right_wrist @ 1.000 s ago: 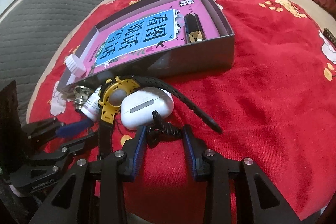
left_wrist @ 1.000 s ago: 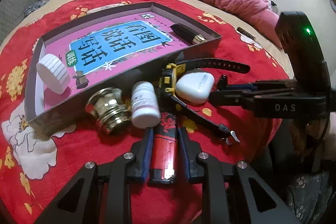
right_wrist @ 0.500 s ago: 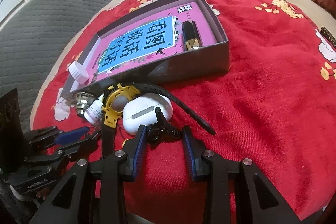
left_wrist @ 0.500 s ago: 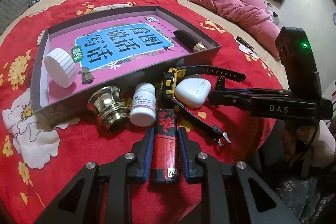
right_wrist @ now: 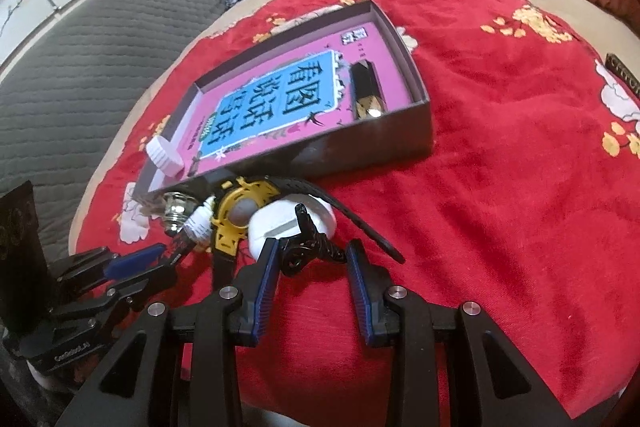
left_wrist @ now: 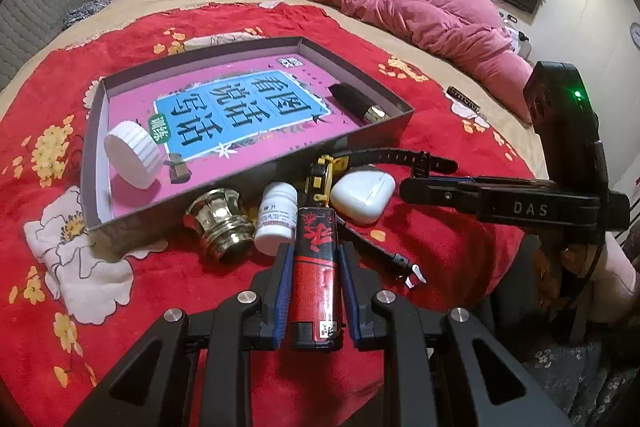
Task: Organize rigid objects
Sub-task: 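Grasp the black coiled cable with the right tool while the left tool grasps the red lighter, then lift and carry the black cable and red lighter over the grey box with both tools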
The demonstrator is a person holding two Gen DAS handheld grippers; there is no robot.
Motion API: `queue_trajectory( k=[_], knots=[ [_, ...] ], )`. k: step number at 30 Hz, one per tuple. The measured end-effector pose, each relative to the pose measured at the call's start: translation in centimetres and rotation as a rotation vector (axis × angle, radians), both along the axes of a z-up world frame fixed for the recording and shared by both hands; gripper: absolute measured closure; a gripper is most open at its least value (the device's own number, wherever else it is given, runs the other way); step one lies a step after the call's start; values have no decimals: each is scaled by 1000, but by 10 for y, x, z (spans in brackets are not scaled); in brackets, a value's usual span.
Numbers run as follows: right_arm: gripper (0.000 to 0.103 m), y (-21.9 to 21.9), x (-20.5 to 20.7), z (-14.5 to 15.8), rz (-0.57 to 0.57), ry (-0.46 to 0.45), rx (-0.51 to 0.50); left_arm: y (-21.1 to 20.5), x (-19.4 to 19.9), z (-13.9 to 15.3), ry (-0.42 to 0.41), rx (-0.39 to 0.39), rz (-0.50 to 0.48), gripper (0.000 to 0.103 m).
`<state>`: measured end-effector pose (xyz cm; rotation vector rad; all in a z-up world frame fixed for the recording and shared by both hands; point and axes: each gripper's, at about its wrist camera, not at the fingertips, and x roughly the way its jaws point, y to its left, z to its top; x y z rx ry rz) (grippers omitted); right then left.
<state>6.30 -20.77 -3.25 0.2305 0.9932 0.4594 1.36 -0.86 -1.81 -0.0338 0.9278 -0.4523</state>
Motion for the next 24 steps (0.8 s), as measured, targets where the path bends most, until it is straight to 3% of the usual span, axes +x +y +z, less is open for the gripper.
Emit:
queue_trajectory(
  k=[12, 24],
  knots=[
    [68, 18, -11, 22, 58, -98, -23, 5, -1, 13, -52, -26, 16, 80],
    [68, 28, -10, 30, 60, -133, -53, 17, 3, 21, -91, -83, 40, 80]
  ],
)
